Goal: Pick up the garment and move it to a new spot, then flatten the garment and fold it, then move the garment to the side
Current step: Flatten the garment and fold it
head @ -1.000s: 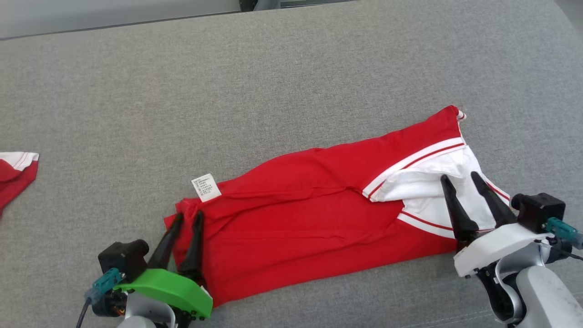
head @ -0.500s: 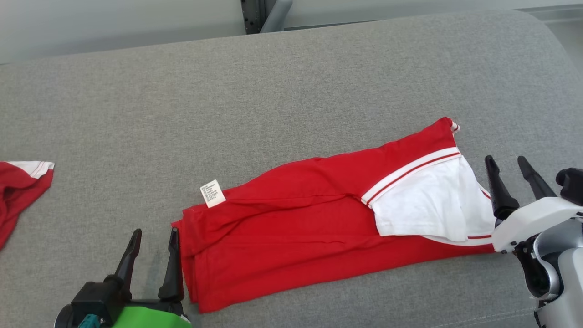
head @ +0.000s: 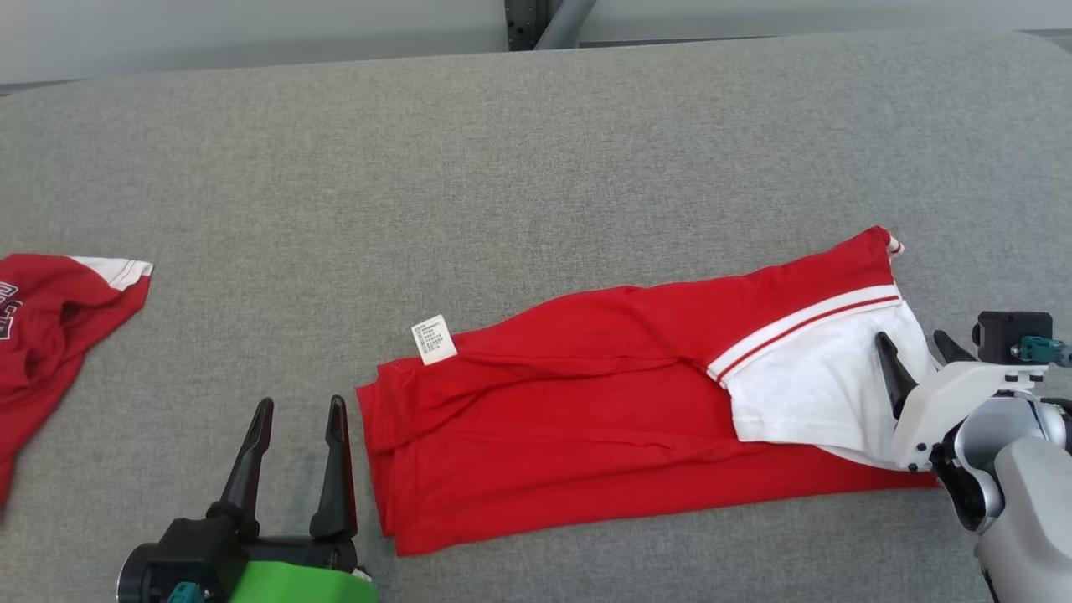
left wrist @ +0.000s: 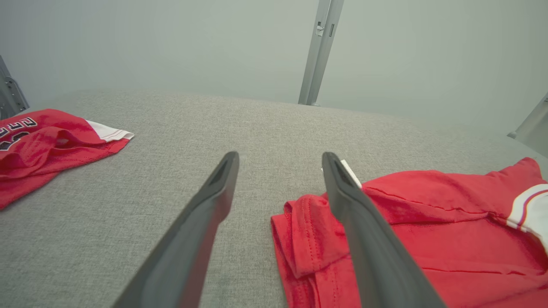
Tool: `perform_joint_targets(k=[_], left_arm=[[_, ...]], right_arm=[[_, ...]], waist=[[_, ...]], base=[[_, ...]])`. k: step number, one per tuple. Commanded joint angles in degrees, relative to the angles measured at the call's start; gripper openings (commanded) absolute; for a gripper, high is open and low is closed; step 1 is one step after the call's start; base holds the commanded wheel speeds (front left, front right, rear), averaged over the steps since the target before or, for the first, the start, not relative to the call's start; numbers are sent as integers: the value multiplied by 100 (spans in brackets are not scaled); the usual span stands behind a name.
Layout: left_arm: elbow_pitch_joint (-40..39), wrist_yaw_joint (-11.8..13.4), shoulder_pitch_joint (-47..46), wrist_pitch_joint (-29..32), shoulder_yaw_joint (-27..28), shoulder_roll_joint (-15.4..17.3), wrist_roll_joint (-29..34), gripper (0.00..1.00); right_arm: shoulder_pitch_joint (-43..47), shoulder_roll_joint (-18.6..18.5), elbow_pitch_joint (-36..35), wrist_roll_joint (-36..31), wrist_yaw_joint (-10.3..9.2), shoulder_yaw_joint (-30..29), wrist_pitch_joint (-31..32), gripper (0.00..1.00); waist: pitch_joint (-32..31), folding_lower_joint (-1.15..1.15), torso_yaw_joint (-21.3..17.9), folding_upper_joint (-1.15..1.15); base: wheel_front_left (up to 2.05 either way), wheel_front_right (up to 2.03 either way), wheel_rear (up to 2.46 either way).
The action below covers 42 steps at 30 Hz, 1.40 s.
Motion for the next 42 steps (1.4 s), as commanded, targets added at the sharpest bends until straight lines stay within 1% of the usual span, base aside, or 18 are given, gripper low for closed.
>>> perform_joint_targets(k=[1, 6, 8, 9, 10, 12, 13, 16, 19, 25, 29, 31, 33, 34, 37, 38, 39, 42], left_arm=[[28, -41, -45, 1, 46, -23, 75, 100], [79, -295, -106, 1, 257, -198, 235, 100], [121, -362, -87, 1, 289, -245, 271, 100], [140, -395, -76, 1, 305, -256, 283, 100], [170, -411, -62, 1, 318, -259, 291, 100], [236, -450, -22, 1, 348, -277, 291, 100], [263, -457, -1, 1, 362, -285, 284, 100], [352, -492, 78, 0, 373, -298, 275, 100], [447, -512, 118, 0, 306, -302, 230, 100], [571, -473, 183, 0, 159, -301, 107, 100], [602, -442, 201, 0, 82, -301, 16, 100], [600, -408, 230, 0, 58, -301, -22, 100], [582, -377, 254, 0, 44, -301, -78, 100], [562, -328, 301, 0, 48, -301, -130, 100], [585, -332, 345, 0, -12, -302, -135, 100], [594, -339, 335, 0, -32, -300, -122, 100], [594, -339, 335, 0, -32, -300, -122, 100], [618, -348, 259, 0, -82, -300, -77, 100]], right_arm=[[-91, -66, 85, -37, -3, 30, -45, 100], [-390, -239, 790, -32, -4, 284, -128, 100], [-438, -235, 1052, 136, -3, 451, -16, 100], [-447, -225, 1152, 240, -3, 561, 65, 65], [-444, -201, 1197, 398, 0, 689, 130, 0], [-430, -135, 1141, 849, 16, 983, 264, 0], [-422, -185, 1060, 1085, 22, 1072, 263, 0], [-396, -553, 847, 1647, 12, 1226, 227, 0], [-389, -1073, 775, 2001, -9, 1204, 202, 0], [-345, -2085, 1152, 2280, -7, 634, 139, 0], [-430, -2461, 1225, 2286, -5, 255, 86, 0], [-395, -2436, 969, 2358, -4, 213, 102, 0], [-217, -2317, 494, 2387, -3, 393, 199, 0], [-50, -2075, -99, 2444, -3, 583, 253, 0], [228, -1516, -998, 2392, -3, 893, 395, 0], [320, -1295, -1241, 2329, -3, 1003, 452, 0], [320, -1295, -1241, 2329, -3, 1003, 452, 0], [525, -581, -1721, 2034, -3, 1287, 567, 0]], waist=[[63, 0, 68, 24], [156, 0, 182, 24], [169, 0, 217, 24], [168, 0, 232, 24], [165, 0, 246, 24], [148, 0, 260, 24], [134, 0, 257, 24], [64, 0, 221, 24], [-38, 0, 217, 24], [-241, 0, 279, 24], [-322, 0, 346, 24], [-373, 0, 372, 24], [-404, 0, 374, 24], [-429, 0, 332, 24], [-437, 0, 241, 24], [-431, 0, 214, 24], [-431, 0, 214, 24], [-407, 0, 161, 24]], base=[[0, 0, 0], [0, 0, 0], [0, 0, 0], [0, 0, 0], [0, 0, 0], [0, 0, 0], [0, 0, 0], [0, 0, 0], [0, 0, 0], [0, 0, 0], [0, 0, 0], [0, 0, 0], [0, 0, 0], [0, 0, 0], [0, 0, 0], [0, 0, 0], [0, 0, 0], [0, 0, 0]])
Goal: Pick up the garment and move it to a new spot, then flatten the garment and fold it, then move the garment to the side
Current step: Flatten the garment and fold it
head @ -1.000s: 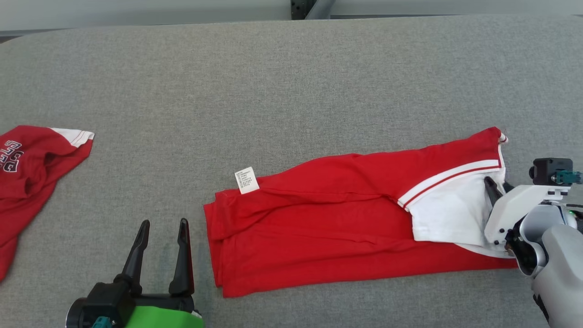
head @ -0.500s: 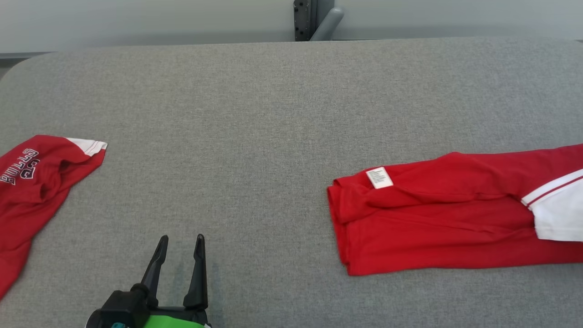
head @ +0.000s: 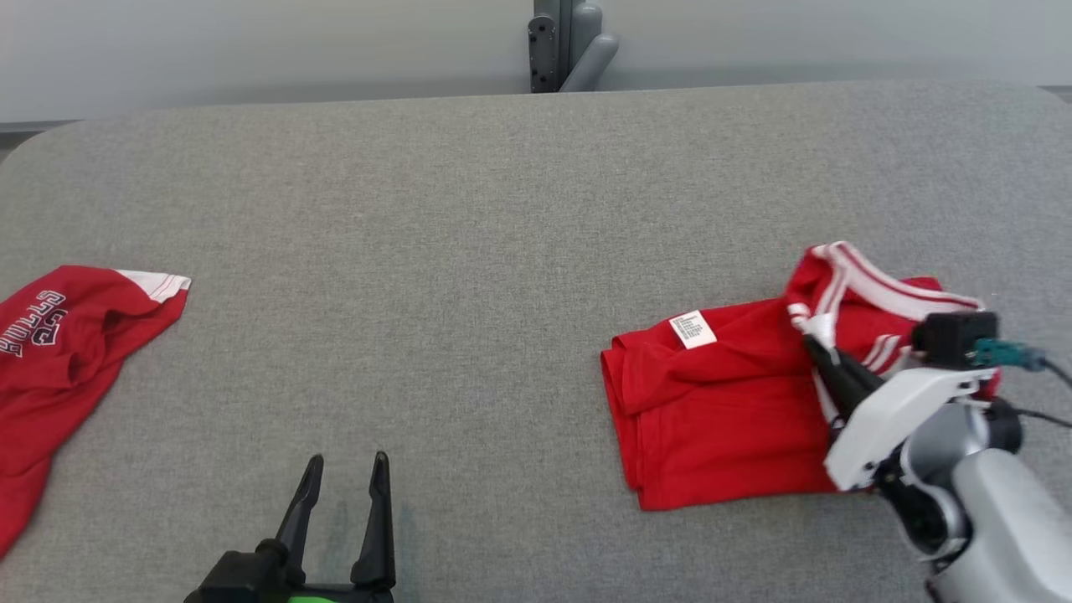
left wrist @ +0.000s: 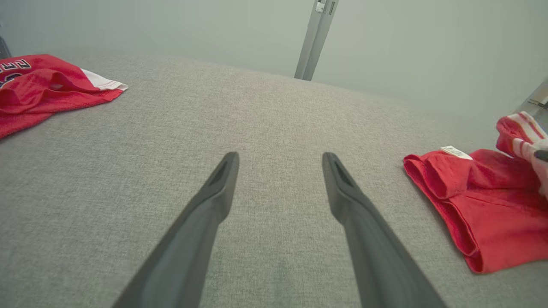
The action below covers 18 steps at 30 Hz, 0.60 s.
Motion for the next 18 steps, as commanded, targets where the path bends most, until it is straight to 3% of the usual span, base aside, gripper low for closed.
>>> perform_joint_targets(k=[1, 7, 14, 15, 16, 18], left_arm=[[24, -15, -48, 0, -16, 7, 41, 100], [153, -70, -181, 0, -80, 8, 170, 100], [305, -107, -126, 0, -88, 8, 182, 100], [325, -107, -115, 0, -99, 8, 172, 100], [341, -105, -108, 0, -112, 8, 159, 100], [368, -90, -97, 0, -141, 8, 125, 100]], right_arm=[[90, 206, -80, -168, -2, 78, 15, 0], [199, 1233, 4, -929, -2, 362, -60, 0], [110, 1644, 225, -1280, 0, 591, -201, 0], [93, 1668, 214, -1347, 0, 612, -276, 13], [93, 1682, 209, -1418, 0, 647, -330, 100], [158, 1707, 182, -1489, 0, 717, -360, 100]], waist=[[11, 0, -28, 24], [42, 0, 34, 24], [6, 0, 97, 24], [-5, 0, 105, 24], [-17, 0, 113, 24], [-43, 0, 128, 24]], base=[[0, 0, 0], [0, 0, 0], [0, 0, 0], [0, 0, 0], [0, 0, 0], [0, 0, 0]])
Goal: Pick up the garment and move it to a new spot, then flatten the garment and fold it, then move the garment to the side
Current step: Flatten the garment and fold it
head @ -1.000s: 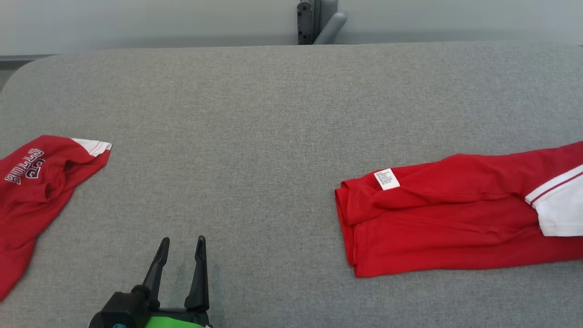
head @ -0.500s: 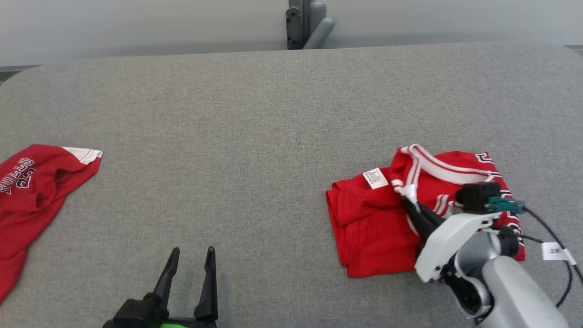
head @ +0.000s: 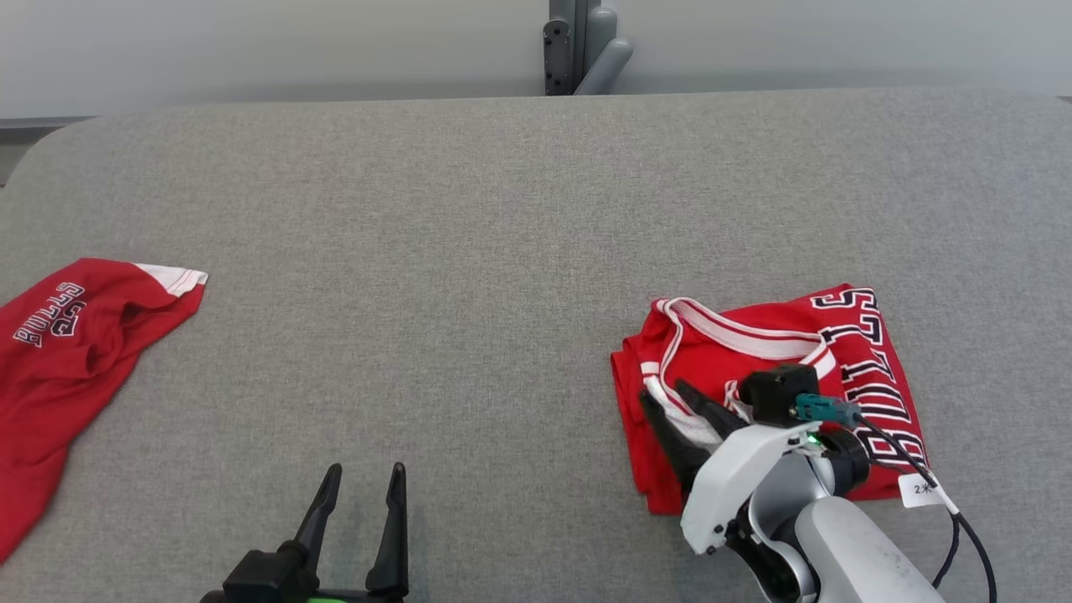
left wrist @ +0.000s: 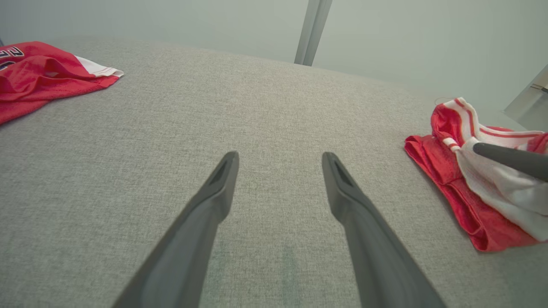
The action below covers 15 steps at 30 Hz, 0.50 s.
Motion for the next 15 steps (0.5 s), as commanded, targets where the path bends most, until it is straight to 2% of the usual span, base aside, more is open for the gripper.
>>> perform_joint_targets(k=[1, 5, 8, 12, 15], left_arm=[[26, 2, 11, 0, -22, 8, -58, 100], [18, 40, 103, 0, 1, 8, -74, 100], [5, 49, 184, 0, 67, 8, -52, 100], [-19, 23, 267, 0, 145, 8, -8, 100], [-50, 24, 262, 0, 165, 7, -42, 100]], right_arm=[[44, 30, -94, -39, 2, 41, -64, 100], [290, -7, -674, 175, 2, 192, -135, 100], [506, -259, -1337, 401, -3, 170, -234, 100], [857, -465, -2036, 391, 0, -479, -555, 100], [1079, -617, -2211, 87, 0, -1164, -906, 100]], waist=[[-27, 0, 18, 24], [-78, 0, 4, 24], [-118, 0, -74, 24], [-211, 0, -179, 24], [-288, 0, -251, 24]], base=[[0, 0, 0], [0, 0, 0], [0, 0, 0], [0, 0, 0], [0, 0, 0]])
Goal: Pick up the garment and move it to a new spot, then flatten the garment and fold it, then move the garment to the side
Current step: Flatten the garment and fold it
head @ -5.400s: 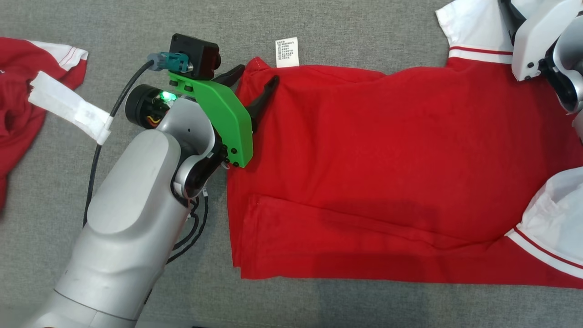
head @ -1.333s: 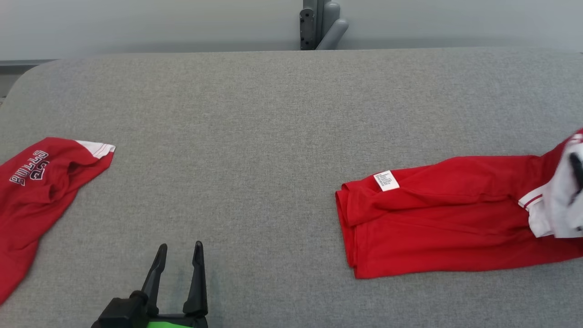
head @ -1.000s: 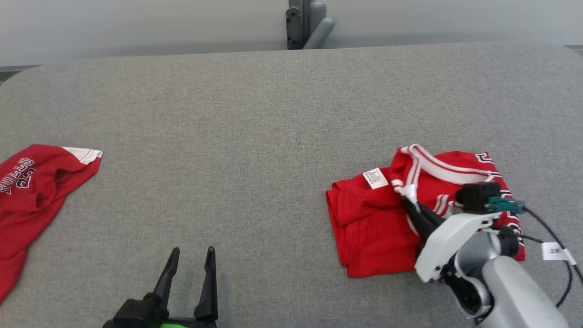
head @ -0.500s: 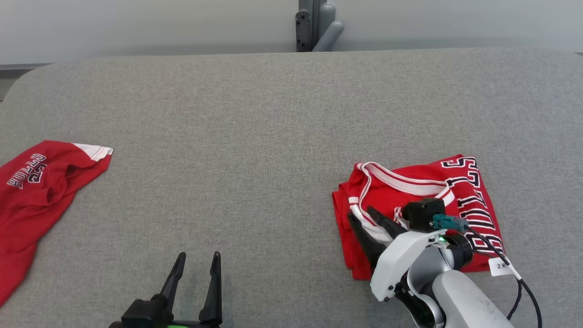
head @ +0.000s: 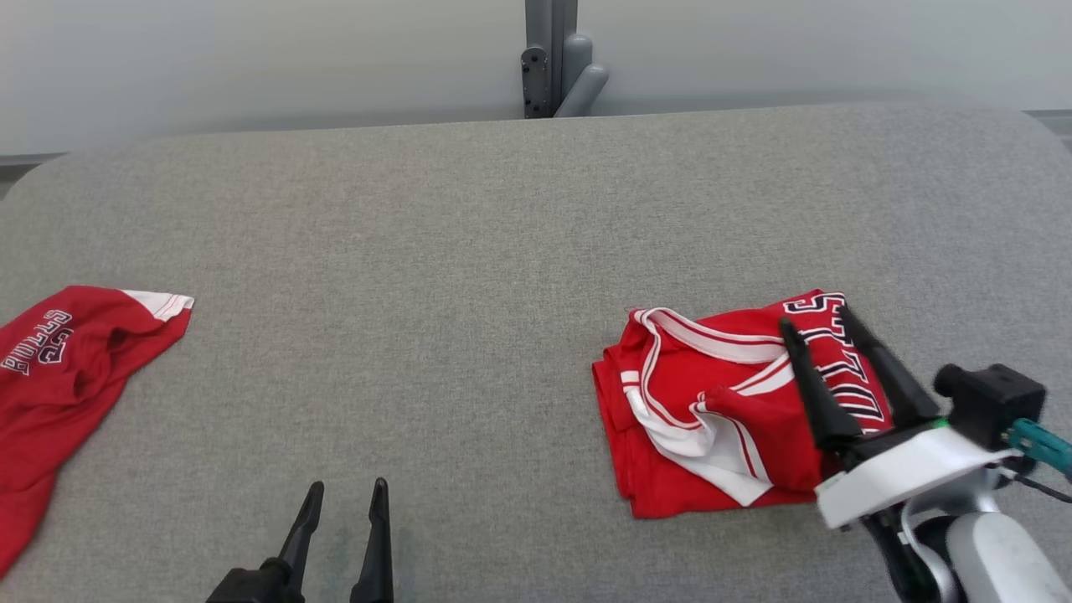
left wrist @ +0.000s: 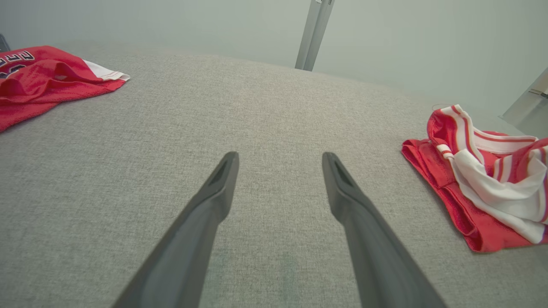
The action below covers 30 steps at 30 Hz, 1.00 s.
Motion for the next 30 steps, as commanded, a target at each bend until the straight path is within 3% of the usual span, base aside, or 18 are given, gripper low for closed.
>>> perform_joint_targets(k=[1, 6, 9, 12, 15, 22, 30], left_arm=[[-6, -12, 43, 0, -10, 7, 17, 100], [34, 8, 86, 0, -67, 8, -42, 100], [62, 17, 124, 0, -87, 7, -49, 100], [126, 5, 157, 0, -117, 8, -44, 100], [220, -29, 107, 0, -95, 8, 17, 100], [327, 44, 6, 0, 57, 9, -19, 100], [343, 17, 53, 0, 163, 8, -25, 100]], right_arm=[[150, -118, 3, -290, -2, -265, -195, 100], [427, -226, 369, -1252, -1, -1025, -845, 100], [543, -213, 592, -1490, -2, -1164, -1065, 100], [665, -63, 990, -1362, -2, -1365, -1255, 100], [726, -157, 1334, -1595, -3, -1477, -1315, 100], [967, 140, 1580, -1737, -4, -2022, -1309, 100], [883, 297, 1672, -1780, -4, -2121, -1310, 100]], waist=[[-100, 0, -79, 24], [-311, 0, -128, 24], [-412, 0, -130, 24], [-543, 0, -104, 24], [-595, 0, -62, 24], [-711, 0, 101, 24], [-728, 0, 198, 24]], base=[[0, 0, 0], [0, 0, 0], [0, 0, 0], [0, 0, 0], [0, 0, 0], [0, 0, 0], [0, 0, 0]])
